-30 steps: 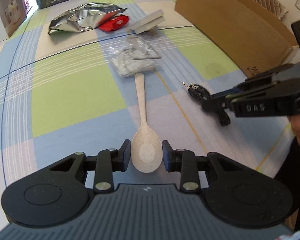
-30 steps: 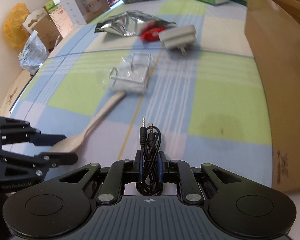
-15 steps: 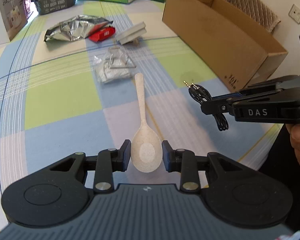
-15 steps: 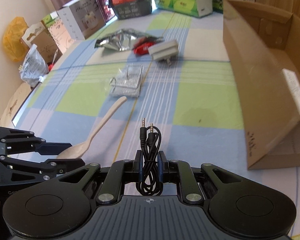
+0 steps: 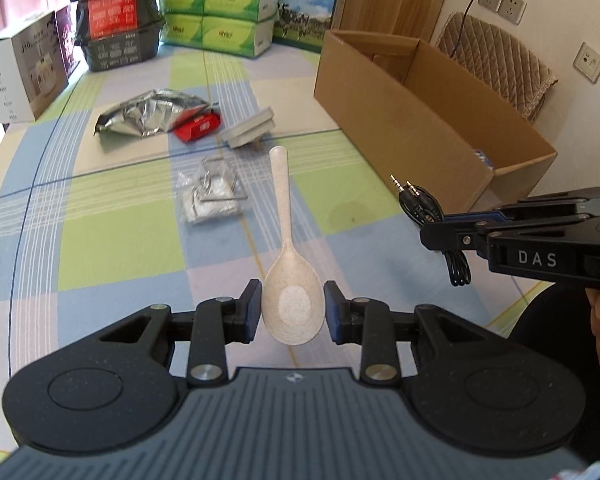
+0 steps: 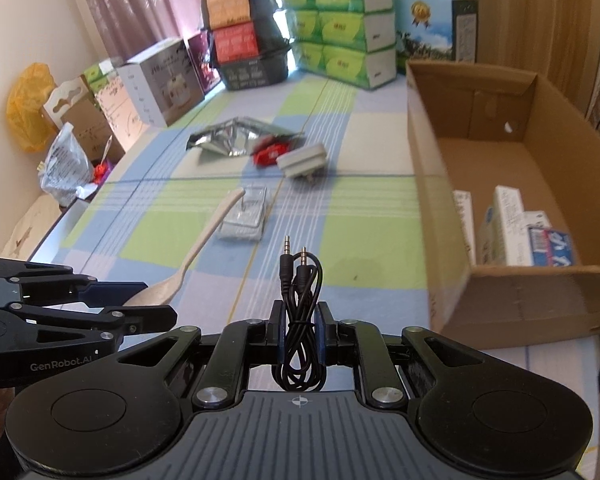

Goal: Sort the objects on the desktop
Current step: 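Lift the spoon and cable and carry both toward the cardboard box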

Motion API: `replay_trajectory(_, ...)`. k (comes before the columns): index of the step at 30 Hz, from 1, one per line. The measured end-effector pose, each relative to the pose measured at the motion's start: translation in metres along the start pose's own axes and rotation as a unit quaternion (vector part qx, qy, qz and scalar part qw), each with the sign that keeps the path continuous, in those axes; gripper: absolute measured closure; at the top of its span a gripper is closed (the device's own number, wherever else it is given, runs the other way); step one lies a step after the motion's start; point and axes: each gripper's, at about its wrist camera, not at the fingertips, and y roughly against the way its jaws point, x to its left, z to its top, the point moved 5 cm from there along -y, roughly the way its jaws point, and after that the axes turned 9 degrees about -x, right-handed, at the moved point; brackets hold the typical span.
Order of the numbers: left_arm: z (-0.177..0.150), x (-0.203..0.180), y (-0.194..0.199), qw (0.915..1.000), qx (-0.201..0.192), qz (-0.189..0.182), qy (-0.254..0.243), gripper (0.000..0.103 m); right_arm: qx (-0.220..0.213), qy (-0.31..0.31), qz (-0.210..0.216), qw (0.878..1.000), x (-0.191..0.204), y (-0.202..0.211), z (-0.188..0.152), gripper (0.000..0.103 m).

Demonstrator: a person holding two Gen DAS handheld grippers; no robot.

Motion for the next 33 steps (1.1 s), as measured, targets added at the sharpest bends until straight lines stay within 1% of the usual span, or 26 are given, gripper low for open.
replay_trajectory(8, 0.011, -0.023, 0.004, 0.9998, -0.012, -0.003, -0.012, 0.076, -0.025, -0.002, -0.006, 1.0, -0.013, 0.027, 0.011, 0.092)
replay_trajectory(16, 0.018, -0.04, 0.004, 0.9997, -0.015, -0.009, -0.016, 0.076, -0.042, -0.008, -0.019, 0.999, -0.031, 0.047, 0.02, 0.092)
replay_trajectory(22, 0.028, -0.055, 0.003, 0.9994, -0.021, -0.023, -0.015, 0.076, -0.048, -0.013, -0.029, 0.998, -0.043, 0.06, 0.023, 0.092)
replay_trajectory(33, 0.048, -0.095, -0.003, 0.9979, -0.031, -0.048, -0.03, 0.076, -0.063, -0.021, -0.053, 0.996, -0.072, 0.079, 0.026, 0.092)
